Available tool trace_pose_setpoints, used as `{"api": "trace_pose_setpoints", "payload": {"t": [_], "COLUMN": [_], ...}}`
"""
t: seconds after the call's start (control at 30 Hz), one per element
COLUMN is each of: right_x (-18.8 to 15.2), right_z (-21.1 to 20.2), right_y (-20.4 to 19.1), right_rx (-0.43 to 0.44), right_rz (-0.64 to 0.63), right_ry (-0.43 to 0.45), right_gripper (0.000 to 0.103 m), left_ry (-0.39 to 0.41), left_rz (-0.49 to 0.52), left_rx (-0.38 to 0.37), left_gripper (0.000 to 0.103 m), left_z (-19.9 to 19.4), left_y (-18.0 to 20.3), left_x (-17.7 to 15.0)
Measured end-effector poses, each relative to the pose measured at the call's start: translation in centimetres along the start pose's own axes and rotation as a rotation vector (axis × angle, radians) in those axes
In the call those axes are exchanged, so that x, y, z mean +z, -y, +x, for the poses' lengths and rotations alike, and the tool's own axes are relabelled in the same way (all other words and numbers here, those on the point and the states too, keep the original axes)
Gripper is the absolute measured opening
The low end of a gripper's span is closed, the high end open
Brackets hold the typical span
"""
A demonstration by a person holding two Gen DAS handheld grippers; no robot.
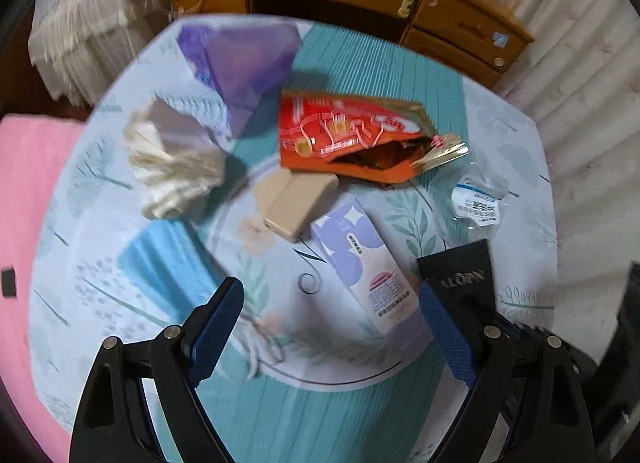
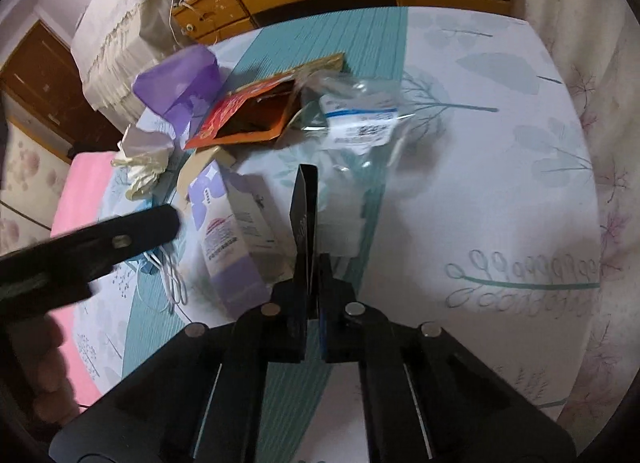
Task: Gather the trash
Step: 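Grasp the lavender milk carton with the left tool while the right tool grasps the black TALOPN card, then carry the milk carton and black card over the bin and release both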
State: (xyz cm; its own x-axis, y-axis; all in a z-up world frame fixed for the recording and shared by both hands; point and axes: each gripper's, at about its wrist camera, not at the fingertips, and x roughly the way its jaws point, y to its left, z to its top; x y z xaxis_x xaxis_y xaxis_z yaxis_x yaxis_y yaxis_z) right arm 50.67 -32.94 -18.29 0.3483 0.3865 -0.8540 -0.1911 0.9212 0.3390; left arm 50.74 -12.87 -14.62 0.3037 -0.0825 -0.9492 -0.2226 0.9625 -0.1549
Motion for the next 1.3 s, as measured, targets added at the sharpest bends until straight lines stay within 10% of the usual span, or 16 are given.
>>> {"api": "trace_pose_setpoints", "payload": {"t": [0.4,0.8,1.3], "right_x": [-1.1,-4.1,-13.8], "right_z": [-0.9,-3.7,-12.8], "right_y": [1.2,-0.1,-11.2], "right_rx": [0.02,0.027,-0.014], "right_rz": [0.021,0.014,-0.014], "right_ry": [0.008,0.024,0.104], "right_gripper": [0.002,0.001,0.001], "left_ry": [-0.121,-0.05,0.115], "left_rz": [-0.044,0.074,0.288], "left_rx": [0.006,-0.018,-0.088], "left_gripper": [0.036,0.034,0.034], "left_z": [5.7,-0.8,-17.8], "left_y": [2.6,1.3,-10.2], "left_x": [0.3,-4.5,-17.9]}}
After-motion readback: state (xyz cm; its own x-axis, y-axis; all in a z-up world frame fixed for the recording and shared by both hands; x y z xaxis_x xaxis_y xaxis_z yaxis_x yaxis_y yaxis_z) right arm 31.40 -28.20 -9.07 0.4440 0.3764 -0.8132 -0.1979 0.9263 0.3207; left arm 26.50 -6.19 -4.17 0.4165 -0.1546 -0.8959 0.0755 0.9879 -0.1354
